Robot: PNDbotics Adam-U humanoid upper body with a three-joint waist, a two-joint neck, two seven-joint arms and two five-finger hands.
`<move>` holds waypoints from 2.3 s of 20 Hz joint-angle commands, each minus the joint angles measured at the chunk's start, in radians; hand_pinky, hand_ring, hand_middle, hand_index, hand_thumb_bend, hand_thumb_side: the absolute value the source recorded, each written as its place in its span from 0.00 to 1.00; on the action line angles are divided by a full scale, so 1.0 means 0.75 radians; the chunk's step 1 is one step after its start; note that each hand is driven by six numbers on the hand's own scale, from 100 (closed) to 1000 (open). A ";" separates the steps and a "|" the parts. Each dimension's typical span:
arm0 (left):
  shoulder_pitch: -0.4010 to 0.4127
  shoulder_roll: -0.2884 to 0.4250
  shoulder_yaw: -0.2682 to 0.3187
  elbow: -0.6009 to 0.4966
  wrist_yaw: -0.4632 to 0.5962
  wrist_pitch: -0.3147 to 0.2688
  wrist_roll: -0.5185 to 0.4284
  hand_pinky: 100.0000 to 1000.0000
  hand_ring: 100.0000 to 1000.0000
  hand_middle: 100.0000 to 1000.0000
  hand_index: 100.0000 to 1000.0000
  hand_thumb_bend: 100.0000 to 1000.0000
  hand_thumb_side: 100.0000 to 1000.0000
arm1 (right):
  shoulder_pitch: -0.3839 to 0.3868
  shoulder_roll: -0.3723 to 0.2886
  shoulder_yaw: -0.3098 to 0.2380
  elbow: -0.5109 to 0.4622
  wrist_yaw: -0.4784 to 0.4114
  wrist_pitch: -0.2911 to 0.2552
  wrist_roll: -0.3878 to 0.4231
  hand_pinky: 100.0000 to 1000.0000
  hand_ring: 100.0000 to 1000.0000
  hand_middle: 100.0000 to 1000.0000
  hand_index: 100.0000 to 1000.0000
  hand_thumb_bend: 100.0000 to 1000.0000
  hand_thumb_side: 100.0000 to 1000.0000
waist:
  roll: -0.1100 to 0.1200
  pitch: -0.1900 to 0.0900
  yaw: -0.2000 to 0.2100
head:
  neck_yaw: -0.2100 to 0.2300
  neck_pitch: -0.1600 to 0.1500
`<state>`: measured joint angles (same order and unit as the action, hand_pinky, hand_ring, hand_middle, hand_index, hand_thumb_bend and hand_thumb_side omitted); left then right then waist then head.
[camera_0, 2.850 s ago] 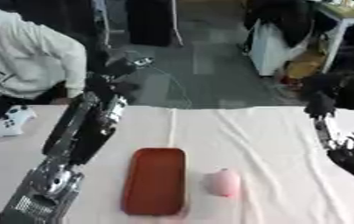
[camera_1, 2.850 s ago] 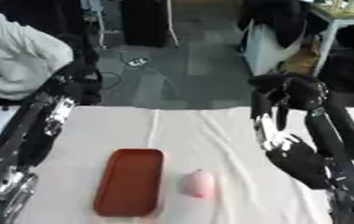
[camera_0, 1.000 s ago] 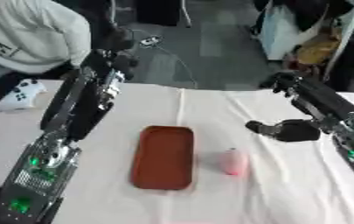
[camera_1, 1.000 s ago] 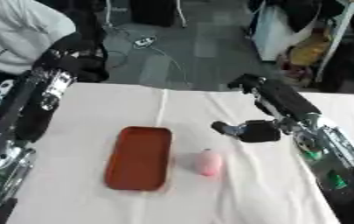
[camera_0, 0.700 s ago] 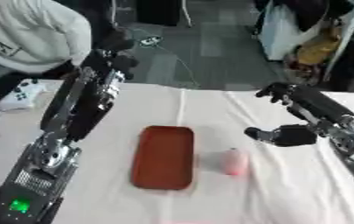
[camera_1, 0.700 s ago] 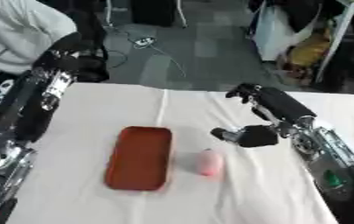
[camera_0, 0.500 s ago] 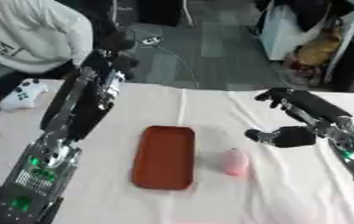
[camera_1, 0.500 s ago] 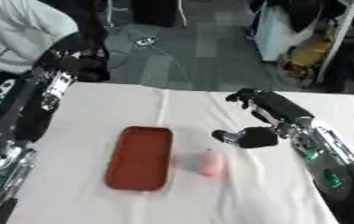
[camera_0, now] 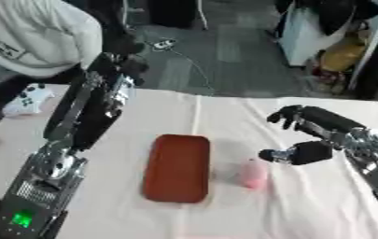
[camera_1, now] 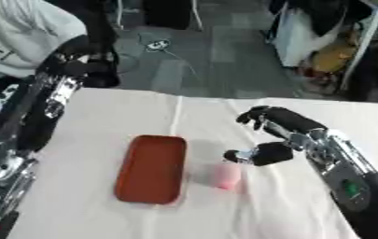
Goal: Pick up objects on the table and place them in the box.
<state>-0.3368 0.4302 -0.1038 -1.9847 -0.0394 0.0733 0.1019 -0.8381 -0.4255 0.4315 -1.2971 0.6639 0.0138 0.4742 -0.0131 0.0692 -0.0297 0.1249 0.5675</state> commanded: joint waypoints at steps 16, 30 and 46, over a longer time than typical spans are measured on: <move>-0.044 -0.001 -0.005 -0.020 0.012 -0.003 -0.013 0.71 0.72 0.87 0.99 0.00 0.78 | 0.026 0.044 0.002 0.154 0.064 -0.086 0.019 0.69 0.73 0.77 0.86 0.56 0.63 | -0.005 -0.017 0.030 | 0.049 -0.070; -0.040 0.004 -0.004 -0.020 0.009 0.000 -0.016 0.71 0.72 0.87 0.99 0.00 0.78 | 0.028 0.018 -0.013 0.215 0.146 -0.189 0.035 0.72 0.74 0.76 0.85 0.61 0.54 | -0.005 -0.018 0.024 | 0.054 -0.061; -0.050 -0.003 -0.009 -0.020 0.012 -0.002 -0.024 0.71 0.72 0.87 0.99 0.00 0.78 | -0.021 0.150 -0.058 0.377 0.269 -0.257 -0.014 0.72 0.73 0.74 0.84 0.57 0.56 | -0.001 -0.012 0.033 | 0.046 -0.050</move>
<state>-0.3550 0.4213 -0.1129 -1.9847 -0.0321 0.0736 0.0873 -0.8268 -0.3127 0.4005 -1.0121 0.8578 -0.1776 0.4715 -0.0171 0.0706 -0.0052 0.1522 0.5295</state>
